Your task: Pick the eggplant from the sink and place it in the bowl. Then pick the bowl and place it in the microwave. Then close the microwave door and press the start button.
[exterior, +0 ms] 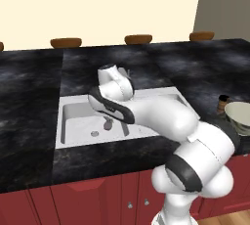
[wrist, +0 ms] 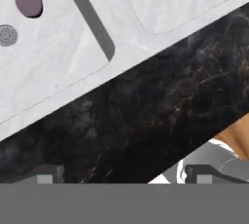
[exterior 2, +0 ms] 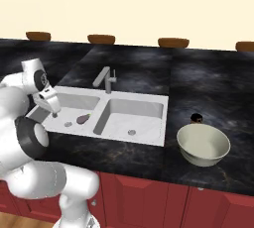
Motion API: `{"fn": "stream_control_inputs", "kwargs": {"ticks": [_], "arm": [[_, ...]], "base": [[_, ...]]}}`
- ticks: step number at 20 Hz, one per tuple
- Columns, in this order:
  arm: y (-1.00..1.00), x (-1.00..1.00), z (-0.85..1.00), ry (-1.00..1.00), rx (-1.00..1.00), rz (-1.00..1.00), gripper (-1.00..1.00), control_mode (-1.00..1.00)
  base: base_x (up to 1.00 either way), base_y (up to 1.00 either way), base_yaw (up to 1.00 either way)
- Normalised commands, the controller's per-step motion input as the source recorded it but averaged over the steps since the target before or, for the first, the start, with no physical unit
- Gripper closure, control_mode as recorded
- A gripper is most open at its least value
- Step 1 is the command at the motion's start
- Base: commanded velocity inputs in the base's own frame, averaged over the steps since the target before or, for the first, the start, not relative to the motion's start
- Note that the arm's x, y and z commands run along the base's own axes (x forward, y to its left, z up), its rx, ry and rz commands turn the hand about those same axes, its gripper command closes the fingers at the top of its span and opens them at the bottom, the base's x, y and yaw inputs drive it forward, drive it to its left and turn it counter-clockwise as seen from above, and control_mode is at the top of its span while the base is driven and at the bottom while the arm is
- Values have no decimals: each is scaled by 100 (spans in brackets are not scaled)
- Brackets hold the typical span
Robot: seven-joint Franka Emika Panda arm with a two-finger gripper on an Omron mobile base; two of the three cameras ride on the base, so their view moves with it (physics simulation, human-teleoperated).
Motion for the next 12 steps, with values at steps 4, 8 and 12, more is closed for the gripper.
{"fn": "stream_control_inputs", "kwargs": {"ticks": [4,8,12], "arm": [[-1,71,-57,3,0,-13,-100,-100],[0,66,-57,0,0,-4,-100,-100],[0,66,-61,-2,-7,0,-100,-100]], "base": [[0,0,0],[0,0,0],[0,0,0]]}}
